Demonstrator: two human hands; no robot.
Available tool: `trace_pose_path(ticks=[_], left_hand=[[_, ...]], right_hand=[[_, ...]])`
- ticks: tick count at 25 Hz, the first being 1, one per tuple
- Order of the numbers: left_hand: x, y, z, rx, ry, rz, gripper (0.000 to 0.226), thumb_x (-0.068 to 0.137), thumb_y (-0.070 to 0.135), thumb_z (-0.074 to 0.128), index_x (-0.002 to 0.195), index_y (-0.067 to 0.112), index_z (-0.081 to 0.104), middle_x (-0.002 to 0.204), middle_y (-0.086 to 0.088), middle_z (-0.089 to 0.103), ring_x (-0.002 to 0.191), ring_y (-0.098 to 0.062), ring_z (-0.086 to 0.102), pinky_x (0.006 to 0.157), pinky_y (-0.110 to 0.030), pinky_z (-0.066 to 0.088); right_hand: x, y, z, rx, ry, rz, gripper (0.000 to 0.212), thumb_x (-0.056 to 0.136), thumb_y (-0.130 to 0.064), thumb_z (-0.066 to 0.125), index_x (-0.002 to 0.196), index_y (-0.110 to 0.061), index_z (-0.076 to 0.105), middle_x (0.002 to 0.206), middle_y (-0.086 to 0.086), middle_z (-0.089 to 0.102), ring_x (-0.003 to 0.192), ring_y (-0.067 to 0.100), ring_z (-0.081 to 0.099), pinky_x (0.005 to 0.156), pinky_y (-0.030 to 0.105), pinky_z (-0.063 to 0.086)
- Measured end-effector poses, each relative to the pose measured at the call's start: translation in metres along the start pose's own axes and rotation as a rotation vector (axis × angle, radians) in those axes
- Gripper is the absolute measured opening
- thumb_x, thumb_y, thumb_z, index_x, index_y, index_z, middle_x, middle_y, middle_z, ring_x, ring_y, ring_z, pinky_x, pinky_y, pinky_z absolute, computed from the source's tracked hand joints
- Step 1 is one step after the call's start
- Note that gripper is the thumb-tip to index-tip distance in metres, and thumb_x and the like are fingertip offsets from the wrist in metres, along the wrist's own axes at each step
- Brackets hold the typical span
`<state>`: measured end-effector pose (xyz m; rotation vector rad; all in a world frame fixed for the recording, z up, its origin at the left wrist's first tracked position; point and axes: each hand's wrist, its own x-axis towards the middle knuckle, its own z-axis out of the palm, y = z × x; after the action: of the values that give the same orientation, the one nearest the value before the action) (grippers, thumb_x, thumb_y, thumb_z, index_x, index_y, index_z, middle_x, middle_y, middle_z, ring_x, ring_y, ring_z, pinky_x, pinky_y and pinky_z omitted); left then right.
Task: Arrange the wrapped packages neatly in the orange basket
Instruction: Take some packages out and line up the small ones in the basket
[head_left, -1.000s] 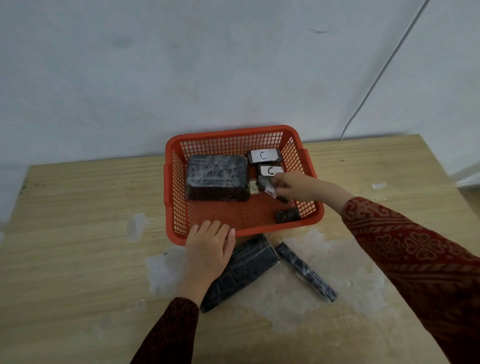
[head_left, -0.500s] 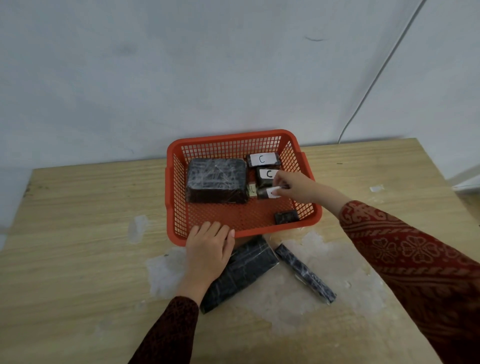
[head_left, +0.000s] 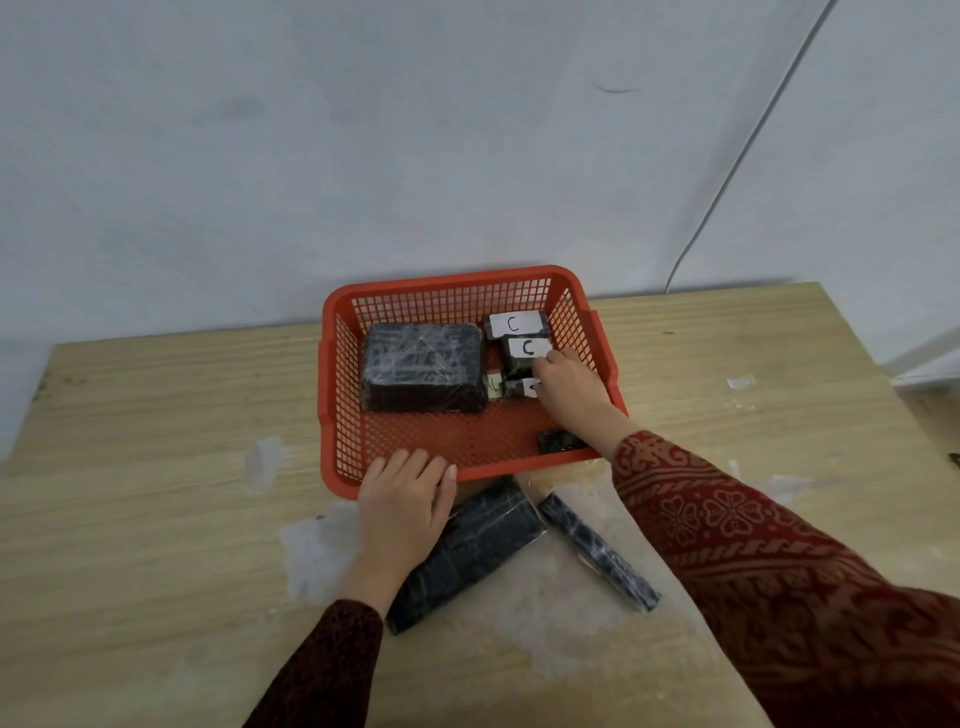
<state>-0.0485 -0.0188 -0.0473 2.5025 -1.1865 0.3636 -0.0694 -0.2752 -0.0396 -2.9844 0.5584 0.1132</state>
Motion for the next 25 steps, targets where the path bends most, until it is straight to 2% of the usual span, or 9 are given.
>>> trace_pose_path(ticks=[3,6,7,10,13,17,19,22,25], left_hand=[[0.000,0.001,-0.001,0.007,0.000,0.000,0.031,0.095,0.028,0.043,0.074,0.017,0.062,0.069,0.002,0.060,0.065,-0.019,0.053,0.062,-0.032,0.033],[0.000,0.000,-0.001,0.012,-0.005,0.001,0.030,0.095,0.028,0.042,0.075,0.017,0.063,0.070,0.002,0.060,0.066,-0.019,0.053,0.062,-0.032,0.032],[0.000,0.000,-0.001,0.014,-0.006,0.001,0.030,0.095,0.028,0.042,0.075,0.017,0.063,0.070,0.002,0.060,0.066,-0.019,0.052,0.062,-0.032,0.032],[-0.001,0.001,0.000,0.013,-0.010,-0.007,0.030,0.095,0.027,0.043,0.075,0.017,0.062,0.069,0.002,0.060,0.066,-0.019,0.052,0.061,-0.032,0.034],[0.000,0.002,0.000,0.025,-0.013,-0.013,0.030,0.095,0.027,0.043,0.074,0.017,0.062,0.069,0.002,0.060,0.066,-0.020,0.053,0.062,-0.033,0.036],[0.000,0.003,-0.001,0.036,-0.004,-0.014,0.029,0.094,0.027,0.043,0.074,0.017,0.061,0.069,0.002,0.059,0.066,-0.019,0.052,0.062,-0.033,0.035],[0.000,0.003,0.000,0.040,-0.003,-0.016,0.029,0.094,0.027,0.043,0.073,0.017,0.061,0.068,0.002,0.059,0.066,-0.019,0.052,0.062,-0.033,0.034],[-0.001,0.003,0.001,0.046,0.000,-0.019,0.030,0.095,0.028,0.043,0.074,0.017,0.061,0.068,0.002,0.059,0.066,-0.019,0.052,0.062,-0.033,0.034],[-0.002,0.003,0.002,0.038,-0.001,-0.018,0.030,0.095,0.028,0.042,0.075,0.017,0.062,0.069,0.002,0.060,0.067,-0.019,0.052,0.062,-0.033,0.035]], right_hand=[[-0.005,0.000,-0.003,0.041,-0.023,-0.002,0.028,0.086,-0.009,0.058,0.114,-0.002,0.055,0.117,0.016,0.053,0.113,0.032,0.047,0.086,0.043,0.051],[-0.013,0.000,-0.014,0.052,0.002,-0.071,0.026,0.083,-0.007,0.059,0.109,-0.005,0.056,0.112,0.012,0.054,0.107,0.030,0.052,0.080,0.040,0.052],[-0.015,0.002,-0.018,0.047,-0.038,-0.111,0.024,0.083,-0.010,0.061,0.107,-0.007,0.057,0.110,0.011,0.055,0.104,0.029,0.054,0.079,0.039,0.051],[-0.022,0.004,-0.026,-0.071,-0.356,-0.209,0.036,0.082,-0.019,0.069,0.114,-0.010,0.058,0.116,0.010,0.059,0.107,0.028,0.057,0.085,0.036,0.049],[-0.023,0.005,-0.029,-0.113,-0.597,-0.167,0.048,0.084,-0.014,0.067,0.129,-0.013,0.051,0.127,0.010,0.058,0.113,0.029,0.057,0.093,0.037,0.049],[-0.020,0.005,-0.035,-0.080,-0.619,-0.153,0.037,0.084,-0.008,0.066,0.119,-0.010,0.058,0.117,0.008,0.061,0.106,0.027,0.057,0.078,0.029,0.044],[-0.018,0.009,-0.037,-0.004,-0.616,-0.139,0.027,0.084,-0.013,0.067,0.110,-0.012,0.061,0.109,0.005,0.060,0.100,0.024,0.057,0.081,0.029,0.047],[-0.016,0.015,-0.048,0.312,-0.577,-0.086,0.011,0.087,-0.020,0.063,0.094,-0.020,0.054,0.108,0.006,0.062,0.095,0.023,0.061,0.087,0.037,0.053],[-0.015,0.021,-0.059,0.608,-0.511,0.002,0.013,0.087,-0.020,0.064,0.090,-0.022,0.051,0.098,0.005,0.066,0.091,0.020,0.064,0.085,0.036,0.054]])
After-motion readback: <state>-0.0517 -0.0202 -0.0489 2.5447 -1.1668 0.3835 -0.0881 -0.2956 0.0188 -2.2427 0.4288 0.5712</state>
